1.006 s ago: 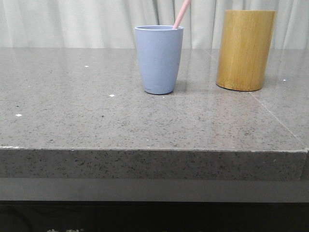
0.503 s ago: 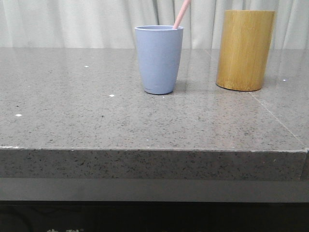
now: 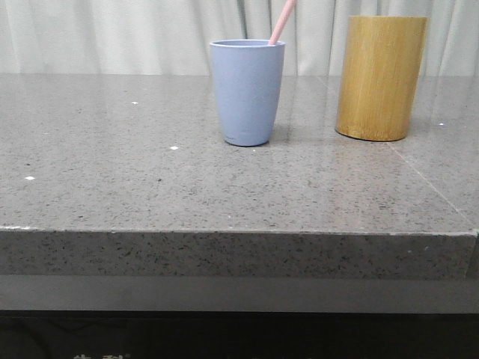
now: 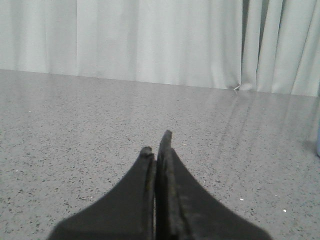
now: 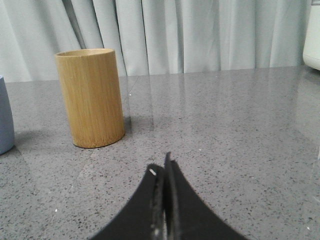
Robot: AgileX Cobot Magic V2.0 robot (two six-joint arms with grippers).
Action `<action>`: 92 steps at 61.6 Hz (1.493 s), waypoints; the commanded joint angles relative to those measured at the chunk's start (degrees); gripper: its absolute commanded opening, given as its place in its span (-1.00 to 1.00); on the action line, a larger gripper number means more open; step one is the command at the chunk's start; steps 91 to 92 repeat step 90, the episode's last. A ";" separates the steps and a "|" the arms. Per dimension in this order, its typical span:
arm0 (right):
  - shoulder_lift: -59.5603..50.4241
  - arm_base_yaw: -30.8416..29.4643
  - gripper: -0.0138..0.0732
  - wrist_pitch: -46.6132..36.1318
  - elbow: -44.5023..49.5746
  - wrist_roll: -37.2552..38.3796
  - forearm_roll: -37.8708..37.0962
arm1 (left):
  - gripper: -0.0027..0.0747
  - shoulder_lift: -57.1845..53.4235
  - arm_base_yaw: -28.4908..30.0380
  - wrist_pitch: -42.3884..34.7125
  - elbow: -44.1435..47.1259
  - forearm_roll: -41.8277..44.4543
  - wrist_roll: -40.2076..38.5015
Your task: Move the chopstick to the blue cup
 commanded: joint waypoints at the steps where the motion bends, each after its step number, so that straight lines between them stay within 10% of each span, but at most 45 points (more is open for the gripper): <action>1: -1.39 -0.32 -0.83 -4.68 -0.17 0.15 -0.69 | -0.98 -1.31 0.14 -4.61 0.72 -0.50 -0.31; 92: -1.34 -0.32 -0.83 -4.89 -0.17 -3.49 0.51 | -0.98 -1.31 0.14 -4.61 0.72 -0.50 -0.31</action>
